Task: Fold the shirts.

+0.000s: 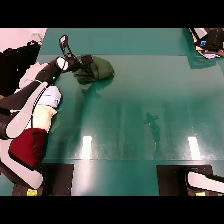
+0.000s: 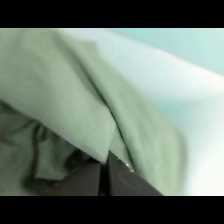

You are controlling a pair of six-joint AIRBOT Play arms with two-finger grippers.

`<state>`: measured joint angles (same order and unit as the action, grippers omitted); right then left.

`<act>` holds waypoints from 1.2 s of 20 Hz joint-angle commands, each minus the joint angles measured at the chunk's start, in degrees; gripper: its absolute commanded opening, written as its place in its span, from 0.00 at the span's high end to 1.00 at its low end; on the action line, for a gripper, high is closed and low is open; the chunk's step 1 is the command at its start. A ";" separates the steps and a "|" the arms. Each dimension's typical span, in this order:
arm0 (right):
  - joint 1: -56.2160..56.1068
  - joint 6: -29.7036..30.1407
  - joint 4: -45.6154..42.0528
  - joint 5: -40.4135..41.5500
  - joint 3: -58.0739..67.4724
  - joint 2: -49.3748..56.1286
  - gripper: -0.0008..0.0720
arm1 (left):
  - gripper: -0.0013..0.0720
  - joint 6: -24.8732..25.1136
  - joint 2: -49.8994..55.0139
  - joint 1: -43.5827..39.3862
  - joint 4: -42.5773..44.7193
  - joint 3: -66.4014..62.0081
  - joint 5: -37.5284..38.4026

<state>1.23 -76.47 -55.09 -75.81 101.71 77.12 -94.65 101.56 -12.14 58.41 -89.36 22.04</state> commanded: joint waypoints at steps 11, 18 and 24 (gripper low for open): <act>0.07 0.00 -0.42 1.57 0.04 -15.82 0.97 | 0.95 25.68 -33.00 -7.65 2.99 -13.31 30.75; 0.07 0.00 -0.42 1.22 0.02 -20.76 0.97 | 0.72 20.79 -33.05 -21.57 3.26 2.36 36.33; 0.07 -0.02 -0.39 -1.42 0.02 -21.14 0.97 | 0.18 16.02 -33.03 -17.77 8.83 8.59 33.83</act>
<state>1.26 -76.47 -55.51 -75.90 101.73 56.31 -76.86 68.60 -31.68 63.99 -82.94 56.14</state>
